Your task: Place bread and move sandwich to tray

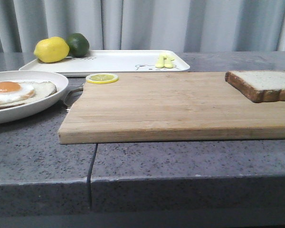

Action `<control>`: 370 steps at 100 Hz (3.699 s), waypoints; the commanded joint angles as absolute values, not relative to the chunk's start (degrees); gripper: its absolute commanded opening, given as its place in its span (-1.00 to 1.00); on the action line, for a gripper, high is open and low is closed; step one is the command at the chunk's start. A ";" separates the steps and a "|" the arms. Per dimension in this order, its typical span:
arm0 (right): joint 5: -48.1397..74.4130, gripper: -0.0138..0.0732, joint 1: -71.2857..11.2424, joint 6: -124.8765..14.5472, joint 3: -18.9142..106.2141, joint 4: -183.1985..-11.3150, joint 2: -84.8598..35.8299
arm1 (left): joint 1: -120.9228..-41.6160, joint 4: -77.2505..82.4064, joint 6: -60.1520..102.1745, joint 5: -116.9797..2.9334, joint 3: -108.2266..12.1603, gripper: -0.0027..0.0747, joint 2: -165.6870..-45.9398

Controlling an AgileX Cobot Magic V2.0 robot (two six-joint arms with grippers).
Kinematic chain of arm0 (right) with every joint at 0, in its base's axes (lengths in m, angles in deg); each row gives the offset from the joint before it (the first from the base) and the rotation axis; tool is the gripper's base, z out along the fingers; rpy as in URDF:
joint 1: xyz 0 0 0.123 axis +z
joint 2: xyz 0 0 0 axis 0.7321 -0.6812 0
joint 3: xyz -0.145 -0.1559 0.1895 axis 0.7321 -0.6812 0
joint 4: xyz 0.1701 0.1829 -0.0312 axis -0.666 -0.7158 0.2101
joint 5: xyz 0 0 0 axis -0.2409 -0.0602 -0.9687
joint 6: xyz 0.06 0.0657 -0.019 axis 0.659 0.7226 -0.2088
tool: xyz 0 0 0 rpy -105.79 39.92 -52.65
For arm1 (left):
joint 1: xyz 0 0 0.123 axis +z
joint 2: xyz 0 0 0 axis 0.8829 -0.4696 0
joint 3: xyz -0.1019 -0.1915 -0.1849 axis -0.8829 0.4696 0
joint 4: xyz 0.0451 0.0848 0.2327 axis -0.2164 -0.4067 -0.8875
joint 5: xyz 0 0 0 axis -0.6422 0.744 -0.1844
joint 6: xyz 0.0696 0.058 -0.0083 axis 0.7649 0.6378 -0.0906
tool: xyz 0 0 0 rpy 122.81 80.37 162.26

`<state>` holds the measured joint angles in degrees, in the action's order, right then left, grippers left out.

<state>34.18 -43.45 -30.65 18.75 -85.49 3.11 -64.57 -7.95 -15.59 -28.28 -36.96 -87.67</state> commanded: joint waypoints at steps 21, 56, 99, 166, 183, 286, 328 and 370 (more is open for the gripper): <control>28.71 0.41 -43.77 -24.49 20.77 -85.62 1.80 | -64.46 -6.69 -15.87 -31.54 -38.99 0.15 -87.86; 20.04 0.41 -45.60 -11.77 20.77 -85.41 -11.24 | -64.46 -6.69 -15.87 -31.54 -38.99 0.15 -87.86; 10.86 0.41 -49.90 -10.82 21.05 -93.14 -24.51 | -64.46 -6.69 -15.87 -31.54 -38.99 0.15 -87.86; 4.19 0.41 -49.90 -10.82 21.05 -99.42 -36.66 | -64.46 -6.69 -15.87 -31.54 -38.99 0.15 -87.95; 3.10 0.41 -49.90 -10.82 21.05 -100.69 -36.91 | -64.46 -6.69 -15.87 -31.54 -38.99 0.15 -87.95; 2.66 0.41 -49.90 -10.82 21.05 -103.31 -38.33 | -64.46 -6.69 -15.87 -31.54 -38.99 0.15 -87.95; 2.38 0.41 -49.95 -31.71 21.05 -125.80 -38.33 | -64.46 -6.69 -15.87 -31.54 -38.99 0.15 -87.95; 3.33 0.41 -49.95 -62.12 21.05 -157.00 -40.60 | -64.46 -6.69 -15.87 -31.54 -38.99 0.15 -87.95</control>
